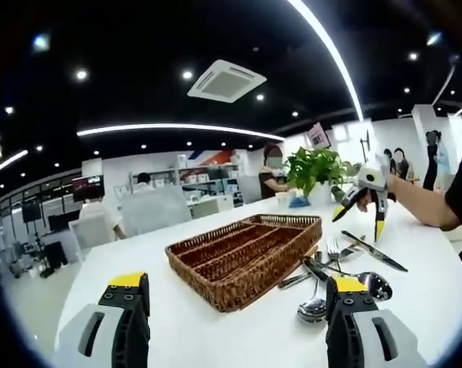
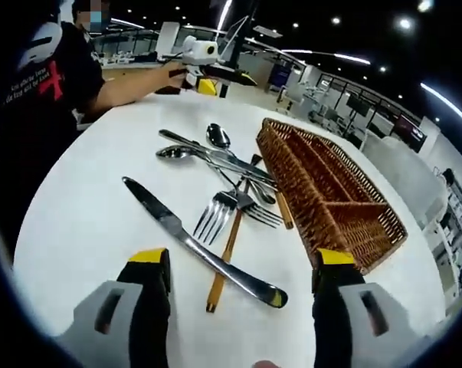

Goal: Arrange the knives, forks, and spoons in their matching storage slots by inserting each utensil handle-first until every utensil is classified and aligned in the correct compartment

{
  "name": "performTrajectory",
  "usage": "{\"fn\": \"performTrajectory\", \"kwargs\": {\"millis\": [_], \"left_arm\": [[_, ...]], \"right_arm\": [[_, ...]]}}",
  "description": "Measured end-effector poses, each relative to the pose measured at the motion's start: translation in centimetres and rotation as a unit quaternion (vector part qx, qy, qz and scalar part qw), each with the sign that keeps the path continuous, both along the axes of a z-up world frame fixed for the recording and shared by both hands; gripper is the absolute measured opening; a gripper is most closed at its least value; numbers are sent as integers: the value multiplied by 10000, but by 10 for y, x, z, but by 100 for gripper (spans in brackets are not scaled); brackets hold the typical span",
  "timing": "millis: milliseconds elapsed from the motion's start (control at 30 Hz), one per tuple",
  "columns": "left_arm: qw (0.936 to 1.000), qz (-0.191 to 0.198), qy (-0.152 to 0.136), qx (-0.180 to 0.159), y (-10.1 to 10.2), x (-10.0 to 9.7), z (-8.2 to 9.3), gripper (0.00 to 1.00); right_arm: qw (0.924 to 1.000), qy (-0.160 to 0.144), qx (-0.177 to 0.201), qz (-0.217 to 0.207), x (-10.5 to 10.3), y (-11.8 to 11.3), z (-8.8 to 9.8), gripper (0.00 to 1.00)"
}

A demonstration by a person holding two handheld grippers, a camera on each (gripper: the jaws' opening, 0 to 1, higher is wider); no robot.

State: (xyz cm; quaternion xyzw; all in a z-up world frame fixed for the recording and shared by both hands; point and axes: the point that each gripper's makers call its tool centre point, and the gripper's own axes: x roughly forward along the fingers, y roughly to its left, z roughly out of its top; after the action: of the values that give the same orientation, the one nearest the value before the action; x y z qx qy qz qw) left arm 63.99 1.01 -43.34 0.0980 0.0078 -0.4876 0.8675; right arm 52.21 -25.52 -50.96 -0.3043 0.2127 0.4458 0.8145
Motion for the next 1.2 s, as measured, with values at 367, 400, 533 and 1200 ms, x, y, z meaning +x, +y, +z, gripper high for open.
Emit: {"fn": "performTrajectory", "kwargs": {"millis": [367, 400, 533, 1200], "left_arm": [[10000, 68, -20, -26, 3, 2, 2, 100], [10000, 76, -15, -25, 3, 2, 2, 100], [9999, 97, -2, -25, 4, 3, 1, 100], [9999, 107, -20, -81, 4, 1, 3, 100]], "right_arm": [[9996, 275, 116, 20, 1, 6, -12, 65], [9989, 419, 212, 43, -2, 10, -15, 63], [9975, 603, 349, -80, -1, 11, -17, 60], [9964, 816, 180, -137, -10, 13, -21, 25]]}}
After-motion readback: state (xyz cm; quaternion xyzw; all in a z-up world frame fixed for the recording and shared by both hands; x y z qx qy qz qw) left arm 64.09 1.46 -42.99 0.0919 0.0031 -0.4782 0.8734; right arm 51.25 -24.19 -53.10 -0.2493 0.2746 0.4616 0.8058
